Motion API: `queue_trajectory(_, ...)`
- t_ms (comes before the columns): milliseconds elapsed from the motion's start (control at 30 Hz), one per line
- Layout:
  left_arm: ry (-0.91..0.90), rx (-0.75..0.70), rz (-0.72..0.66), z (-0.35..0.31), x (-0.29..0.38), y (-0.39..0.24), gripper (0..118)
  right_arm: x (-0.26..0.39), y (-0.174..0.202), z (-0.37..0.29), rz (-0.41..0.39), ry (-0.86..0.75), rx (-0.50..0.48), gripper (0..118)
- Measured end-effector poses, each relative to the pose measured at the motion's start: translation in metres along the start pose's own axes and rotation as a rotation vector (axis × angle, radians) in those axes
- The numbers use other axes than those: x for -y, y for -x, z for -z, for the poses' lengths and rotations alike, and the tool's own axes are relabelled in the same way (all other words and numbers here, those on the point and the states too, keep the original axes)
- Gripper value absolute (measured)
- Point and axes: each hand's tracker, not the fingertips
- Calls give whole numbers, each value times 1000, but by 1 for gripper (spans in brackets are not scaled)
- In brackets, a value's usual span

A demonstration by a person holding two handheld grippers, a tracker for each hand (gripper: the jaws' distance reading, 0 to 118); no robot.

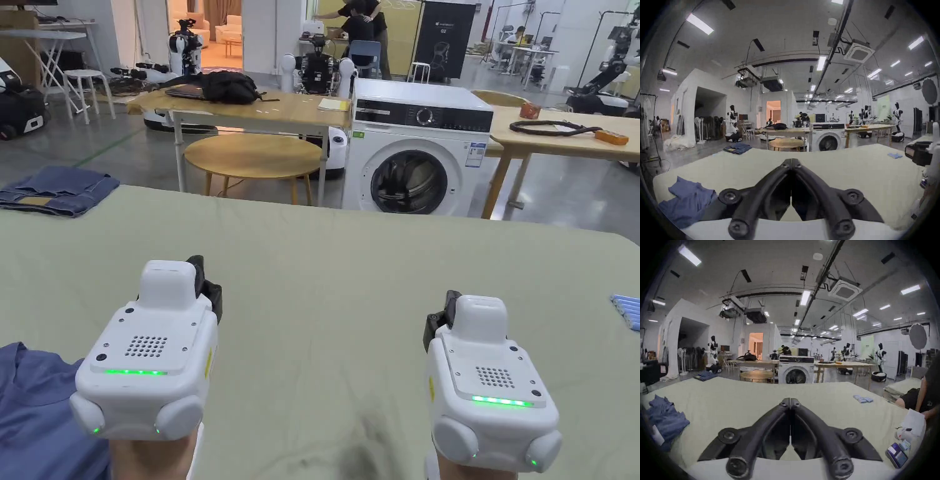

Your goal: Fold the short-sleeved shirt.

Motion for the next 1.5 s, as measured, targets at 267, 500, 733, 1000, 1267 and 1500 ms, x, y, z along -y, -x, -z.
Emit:
queue_trajectory(267, 39, -1, 18, 3, -7, -6, 0, -5, -7, -6, 1, 33, -28, 0)
queue_trajectory(500, 75, -31, 5, 0, -11, 19, 0, -10, -2, -1, 35, 49, -12, 0)
queue_trajectory(733, 77, -162, 78, -42, -22, 94, 0, -21, 56, 3, -5, 26, -171, 0)
queue_trajectory(1000, 206, -363, 60, -91, -17, 194, 0, -20, 133, 0, -16, 41, -356, 0)
queue_trajectory(1267, 599, -349, -65, -84, 7, 270, 0, -12, 169, -9, -81, 67, -459, 0)
queue_trajectory(1500, 917, -229, -162, -53, 59, 303, 44, 2, 167, -6, -107, 101, -469, 0)
